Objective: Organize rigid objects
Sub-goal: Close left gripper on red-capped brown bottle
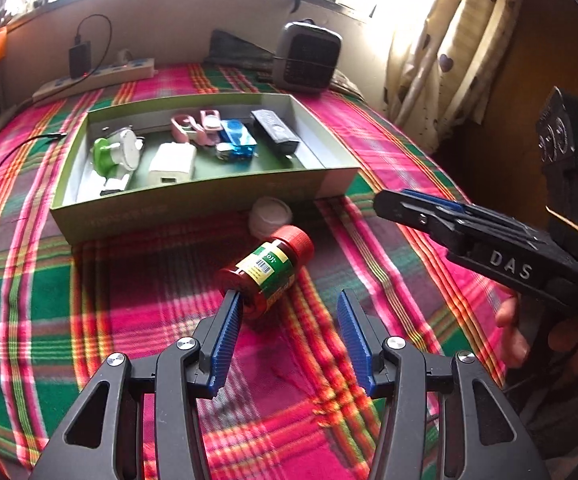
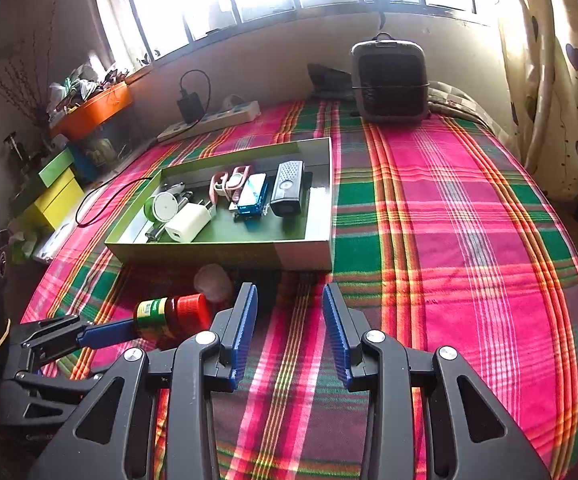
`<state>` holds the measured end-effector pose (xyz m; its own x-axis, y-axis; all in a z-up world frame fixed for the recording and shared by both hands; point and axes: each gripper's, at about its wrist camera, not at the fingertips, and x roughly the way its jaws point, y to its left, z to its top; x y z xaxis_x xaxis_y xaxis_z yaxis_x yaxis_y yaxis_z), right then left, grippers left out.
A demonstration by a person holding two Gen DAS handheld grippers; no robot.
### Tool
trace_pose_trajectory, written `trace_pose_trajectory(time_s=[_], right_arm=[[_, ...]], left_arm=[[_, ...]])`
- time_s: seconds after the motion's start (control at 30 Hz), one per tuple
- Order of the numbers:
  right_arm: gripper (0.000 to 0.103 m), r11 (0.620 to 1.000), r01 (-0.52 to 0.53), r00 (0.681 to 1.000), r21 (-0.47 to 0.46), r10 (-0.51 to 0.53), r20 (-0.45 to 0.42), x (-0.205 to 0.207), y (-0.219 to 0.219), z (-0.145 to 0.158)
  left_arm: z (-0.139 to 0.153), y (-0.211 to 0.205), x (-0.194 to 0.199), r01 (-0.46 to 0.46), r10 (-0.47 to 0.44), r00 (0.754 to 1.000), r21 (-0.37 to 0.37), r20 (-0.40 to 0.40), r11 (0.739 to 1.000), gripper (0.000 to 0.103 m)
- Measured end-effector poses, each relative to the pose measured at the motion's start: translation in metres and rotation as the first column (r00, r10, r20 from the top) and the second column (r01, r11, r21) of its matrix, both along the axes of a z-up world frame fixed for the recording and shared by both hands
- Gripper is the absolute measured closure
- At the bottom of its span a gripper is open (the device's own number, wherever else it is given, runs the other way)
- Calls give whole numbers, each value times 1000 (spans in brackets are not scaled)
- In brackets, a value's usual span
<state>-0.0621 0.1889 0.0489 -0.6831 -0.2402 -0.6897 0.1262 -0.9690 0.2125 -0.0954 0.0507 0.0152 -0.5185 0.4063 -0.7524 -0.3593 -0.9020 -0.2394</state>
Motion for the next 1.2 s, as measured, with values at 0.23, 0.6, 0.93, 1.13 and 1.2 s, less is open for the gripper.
trace_pose_trajectory(time_s=[0.23, 0.6, 0.93, 1.13, 1.2], right_arm=[[67, 1000, 11, 1000, -4, -11, 4, 6, 3, -2], [67, 999, 30, 1000, -18, -30, 11, 9, 9, -5], [67, 999, 37, 999, -25, -37, 19, 8, 12, -7], [67, 999, 31, 999, -26, -31, 23, 7, 11, -9], [67, 999, 29, 999, -25, -29, 23, 6, 11, -9]], left_arm=[[7, 3, 14, 18, -19, 999, -32, -42, 999, 54], [6, 1, -9, 39, -42, 999, -70, -35, 997, 54], [-1, 20, -27, 92, -95, 995, -110, -14, 990, 54], [-8, 20, -32, 69, -70, 998, -137, 4, 988, 54], [-8, 20, -31, 72, -73, 997, -135, 1, 988, 54]])
